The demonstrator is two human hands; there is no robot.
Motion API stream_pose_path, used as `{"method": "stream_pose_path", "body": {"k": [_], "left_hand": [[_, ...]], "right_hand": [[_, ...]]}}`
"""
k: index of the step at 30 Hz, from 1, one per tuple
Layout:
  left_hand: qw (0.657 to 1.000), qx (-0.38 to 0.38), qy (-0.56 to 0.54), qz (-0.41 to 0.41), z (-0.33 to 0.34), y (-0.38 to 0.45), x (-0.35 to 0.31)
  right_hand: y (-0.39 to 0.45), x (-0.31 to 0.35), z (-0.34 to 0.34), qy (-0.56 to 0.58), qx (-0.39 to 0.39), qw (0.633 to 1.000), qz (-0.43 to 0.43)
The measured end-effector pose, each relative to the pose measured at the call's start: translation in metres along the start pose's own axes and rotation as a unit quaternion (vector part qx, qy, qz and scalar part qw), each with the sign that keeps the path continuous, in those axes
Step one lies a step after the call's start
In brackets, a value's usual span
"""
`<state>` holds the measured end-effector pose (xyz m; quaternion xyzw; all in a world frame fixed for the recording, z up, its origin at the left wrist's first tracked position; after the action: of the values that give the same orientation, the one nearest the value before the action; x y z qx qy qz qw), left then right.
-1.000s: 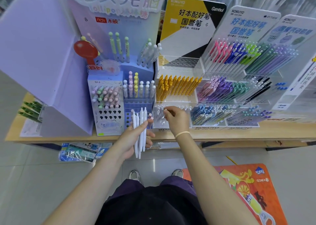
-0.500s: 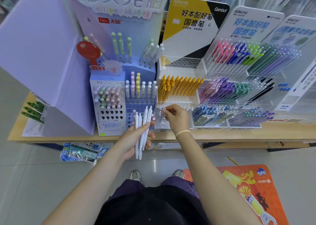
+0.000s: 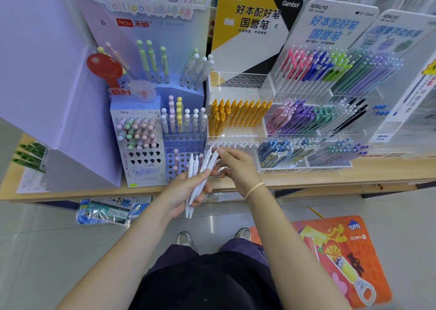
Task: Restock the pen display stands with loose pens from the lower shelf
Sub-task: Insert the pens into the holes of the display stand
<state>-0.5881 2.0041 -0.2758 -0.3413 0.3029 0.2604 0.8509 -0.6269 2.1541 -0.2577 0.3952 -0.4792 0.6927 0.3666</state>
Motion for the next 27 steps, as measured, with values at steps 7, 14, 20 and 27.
{"method": "stream_pose_path", "body": {"k": [7,14,20,27], "left_hand": [[0.998,-0.048,0.030,-0.009,-0.001,0.002,0.001],[0.977,-0.181,0.115,0.007,-0.011,-0.002,0.004],[0.979,-0.175,0.095,0.031,-0.010,-0.003,-0.003],[0.985,-0.150,0.076,0.031,-0.013,-0.007,0.004]], "right_hand": [[-0.007,0.003,-0.017,0.042,-0.068,0.996,-0.044],[-0.016,0.015,-0.033,-0.025,-0.194,0.975,-0.108],[-0.013,0.013,-0.034,-0.136,-0.217,0.958,-0.127],[-0.009,0.005,-0.019,-0.257,-0.211,0.934,-0.129]]}}
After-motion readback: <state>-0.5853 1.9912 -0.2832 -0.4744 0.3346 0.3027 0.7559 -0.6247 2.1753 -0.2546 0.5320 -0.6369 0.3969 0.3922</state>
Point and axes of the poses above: each hand's wrist, its own y-axis towards the middle knuckle, its own z-axis out of the palm, x = y × z, the point moved 4 cm from there along y, towards the middle knuckle, and after that the axes turned 15 degrees about x, right-handed, at the moved point
